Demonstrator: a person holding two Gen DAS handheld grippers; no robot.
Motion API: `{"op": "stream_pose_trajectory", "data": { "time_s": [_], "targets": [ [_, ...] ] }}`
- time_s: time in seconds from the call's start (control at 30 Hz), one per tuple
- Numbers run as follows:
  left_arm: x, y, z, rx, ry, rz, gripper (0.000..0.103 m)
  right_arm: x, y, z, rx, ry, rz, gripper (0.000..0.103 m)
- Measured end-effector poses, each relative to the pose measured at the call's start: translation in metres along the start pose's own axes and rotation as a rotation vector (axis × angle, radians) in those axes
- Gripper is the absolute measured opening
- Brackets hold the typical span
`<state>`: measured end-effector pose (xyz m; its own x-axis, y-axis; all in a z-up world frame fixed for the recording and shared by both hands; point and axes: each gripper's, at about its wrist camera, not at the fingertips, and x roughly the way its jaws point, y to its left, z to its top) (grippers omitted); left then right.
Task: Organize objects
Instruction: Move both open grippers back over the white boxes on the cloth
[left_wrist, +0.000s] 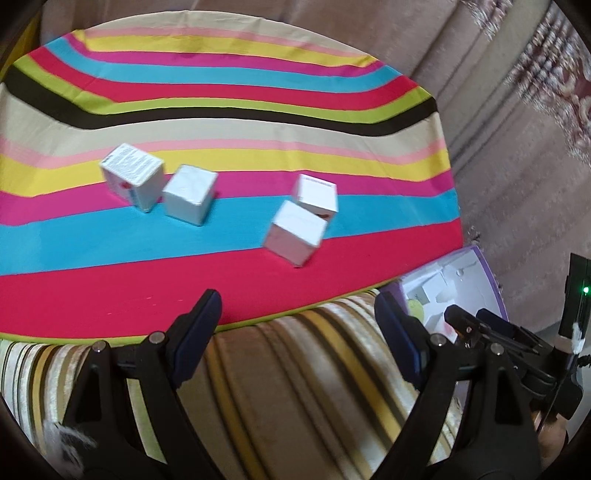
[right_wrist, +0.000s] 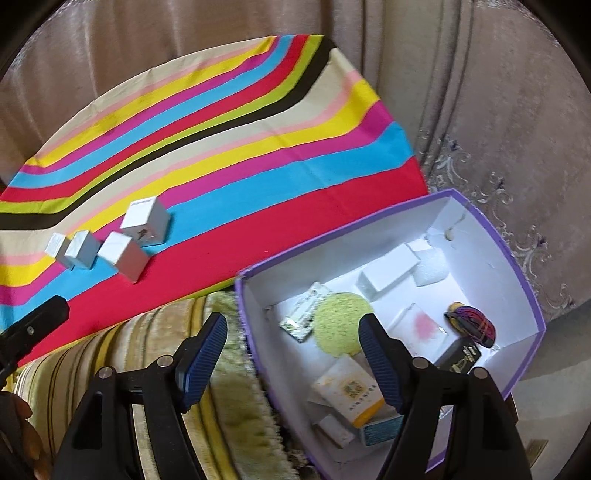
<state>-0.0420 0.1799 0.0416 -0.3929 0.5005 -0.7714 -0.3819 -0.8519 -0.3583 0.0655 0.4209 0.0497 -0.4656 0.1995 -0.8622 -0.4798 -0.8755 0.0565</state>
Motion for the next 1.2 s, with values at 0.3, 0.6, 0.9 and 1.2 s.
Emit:
{"op": "stream_pose_trajectory", "data": {
  "time_s": [0.3,0.6,0.9,1.2],
  "targets": [
    [-0.008,0.037,0.001,-0.082,-0.012,0.020,0.087,0.007,0.038,0.001,-0.072,0.027,0.055,0.075],
    [-0.006,0.061,0.012,-0.091,-0.016,0.047,0.087,0.019,0.076,0.009,-0.144,0.041,0.095,0.075],
    [0.014,0.080,0.030,-0.076,0.014,0.024,0.079,0.040,0.107,0.023,-0.200,0.065,0.156,0.075],
    [0.038,0.086,0.054,-0.033,0.025,0.014,0.074,0.057,0.124,0.032,-0.208,0.090,0.208,0.075]
  ]
}}
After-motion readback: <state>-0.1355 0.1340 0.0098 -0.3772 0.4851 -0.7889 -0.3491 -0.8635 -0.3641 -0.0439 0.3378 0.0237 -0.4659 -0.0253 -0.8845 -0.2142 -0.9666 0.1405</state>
